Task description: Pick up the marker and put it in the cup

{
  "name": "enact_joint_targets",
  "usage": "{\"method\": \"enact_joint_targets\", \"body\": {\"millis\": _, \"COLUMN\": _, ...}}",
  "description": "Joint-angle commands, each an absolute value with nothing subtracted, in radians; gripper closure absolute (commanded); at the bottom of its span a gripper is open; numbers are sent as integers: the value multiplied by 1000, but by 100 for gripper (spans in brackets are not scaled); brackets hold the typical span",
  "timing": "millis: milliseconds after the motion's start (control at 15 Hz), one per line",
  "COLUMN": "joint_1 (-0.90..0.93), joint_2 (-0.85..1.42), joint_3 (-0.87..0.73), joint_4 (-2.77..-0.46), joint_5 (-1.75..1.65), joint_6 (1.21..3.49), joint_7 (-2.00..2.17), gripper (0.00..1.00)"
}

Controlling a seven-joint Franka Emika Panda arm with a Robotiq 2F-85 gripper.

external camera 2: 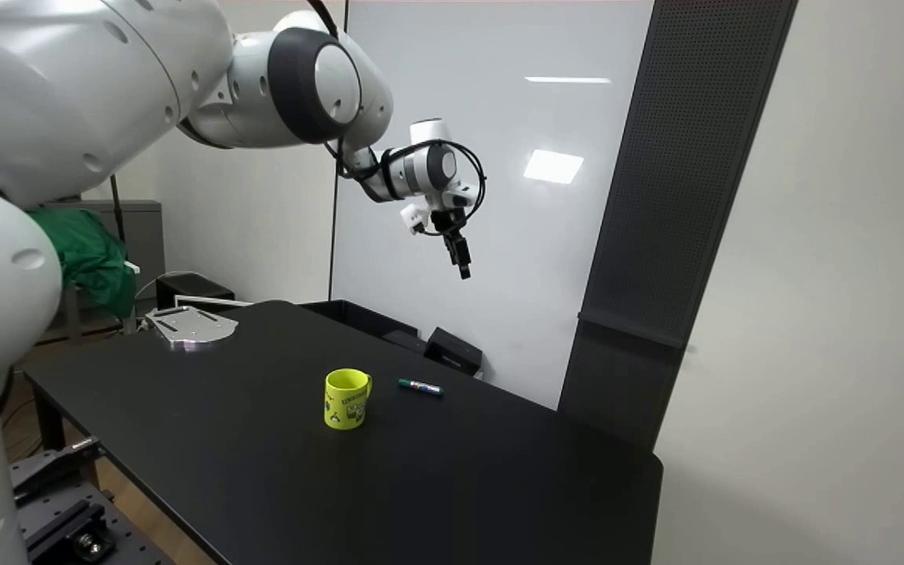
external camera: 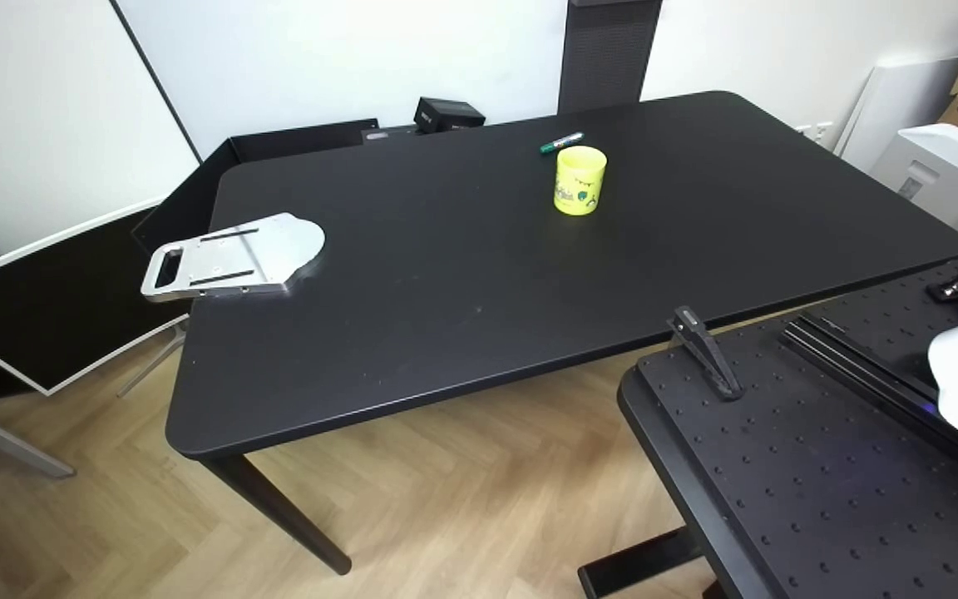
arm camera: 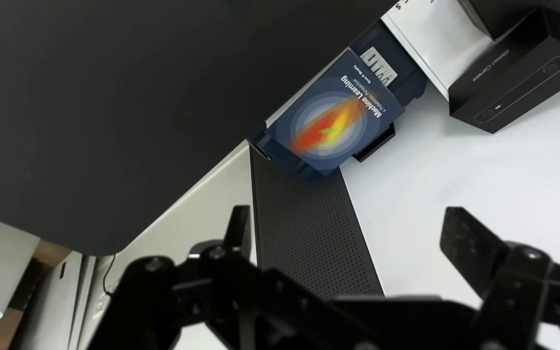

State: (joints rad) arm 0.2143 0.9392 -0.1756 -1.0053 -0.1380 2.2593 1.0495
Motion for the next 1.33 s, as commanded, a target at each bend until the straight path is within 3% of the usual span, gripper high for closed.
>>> {"method": "enact_joint_targets", "body": {"millis": 0, "joint_1": 200, "joint_2": 1050, "joint_3": -173, "joint_4": -850, "joint_5": -90, "joint_6": 2220, "joint_7": 1186, "gripper": 0}}
{"method": "enact_joint_targets", "body": {"millis": 667, "joint_1": 184, "joint_2": 1182, "joint_3": -133, "joint_4": -770, "joint_5": -28, "joint_6": 2186, "joint_7": 1276, "gripper": 0}}
{"method": "enact_joint_targets", "body": {"millis": 1267, "joint_1": 193, "joint_2": 1160, "joint_3": -136, "joint_4": -819, "joint_5": -45, "joint_6": 2202, "joint_7": 1260, "gripper": 0}}
